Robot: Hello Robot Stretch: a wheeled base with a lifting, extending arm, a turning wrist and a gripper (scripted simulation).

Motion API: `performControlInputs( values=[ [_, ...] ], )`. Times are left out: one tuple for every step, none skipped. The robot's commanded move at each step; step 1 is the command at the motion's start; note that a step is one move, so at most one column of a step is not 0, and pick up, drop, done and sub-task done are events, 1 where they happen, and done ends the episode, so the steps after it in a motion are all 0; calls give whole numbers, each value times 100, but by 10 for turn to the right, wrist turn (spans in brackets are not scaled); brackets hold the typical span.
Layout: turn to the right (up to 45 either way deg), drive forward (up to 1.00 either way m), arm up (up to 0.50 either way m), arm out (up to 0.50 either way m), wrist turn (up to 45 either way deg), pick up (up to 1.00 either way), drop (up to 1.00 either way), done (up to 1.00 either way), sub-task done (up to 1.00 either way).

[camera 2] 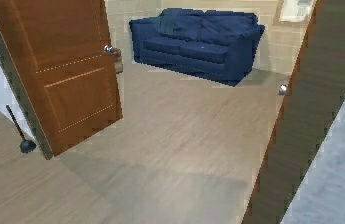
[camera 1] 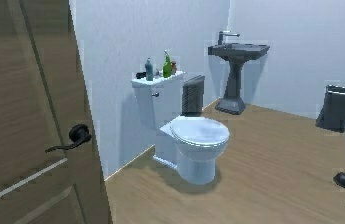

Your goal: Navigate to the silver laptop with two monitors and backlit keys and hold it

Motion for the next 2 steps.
performControlInputs(
  values=[
    [-450,0,0,0,0,0,0,0,0],
    [-300,0,0,0,0,0,0,0,0]
  ],
)
